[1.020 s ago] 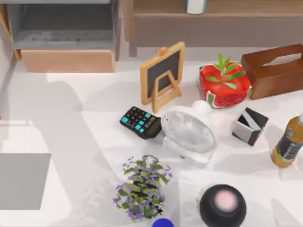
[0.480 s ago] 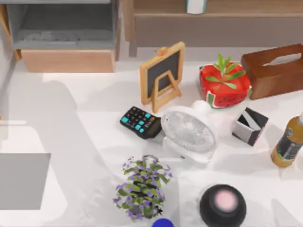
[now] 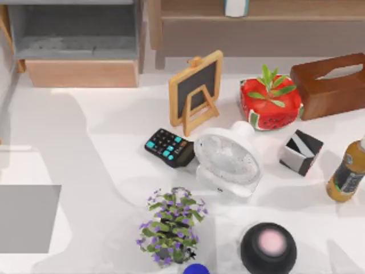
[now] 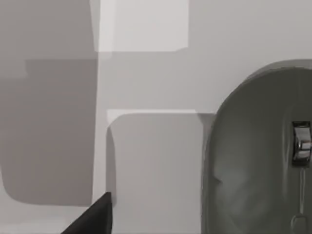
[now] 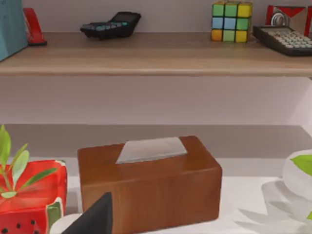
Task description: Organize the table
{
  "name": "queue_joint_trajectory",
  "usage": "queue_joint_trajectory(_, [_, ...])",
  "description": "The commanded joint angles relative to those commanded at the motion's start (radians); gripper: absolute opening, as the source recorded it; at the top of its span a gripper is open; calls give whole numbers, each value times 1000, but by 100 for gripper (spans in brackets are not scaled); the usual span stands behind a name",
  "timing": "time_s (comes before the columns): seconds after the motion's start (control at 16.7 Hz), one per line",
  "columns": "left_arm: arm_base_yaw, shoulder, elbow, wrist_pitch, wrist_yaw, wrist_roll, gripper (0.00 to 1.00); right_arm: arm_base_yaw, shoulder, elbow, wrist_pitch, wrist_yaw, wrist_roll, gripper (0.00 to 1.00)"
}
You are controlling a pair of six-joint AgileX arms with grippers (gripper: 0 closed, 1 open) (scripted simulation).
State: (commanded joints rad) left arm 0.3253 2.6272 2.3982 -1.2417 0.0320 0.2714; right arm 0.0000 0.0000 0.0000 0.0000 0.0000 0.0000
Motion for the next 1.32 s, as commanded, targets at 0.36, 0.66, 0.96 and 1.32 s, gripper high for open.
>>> queue_joint_trajectory(0.36, [0, 0, 0, 0, 0, 0, 62, 0, 0, 0, 0, 0, 0, 100])
queue_joint_trajectory(0.66, [0, 0, 0, 0, 0, 0, 25, 0, 0, 0, 0, 0, 0, 100])
queue_joint_trajectory(0.96, [0, 0, 0, 0, 0, 0, 0, 0, 0, 0, 0, 0, 0, 100])
queue_joint_trajectory(1.32, [0, 0, 0, 0, 0, 0, 0, 0, 0, 0, 0, 0, 0, 100])
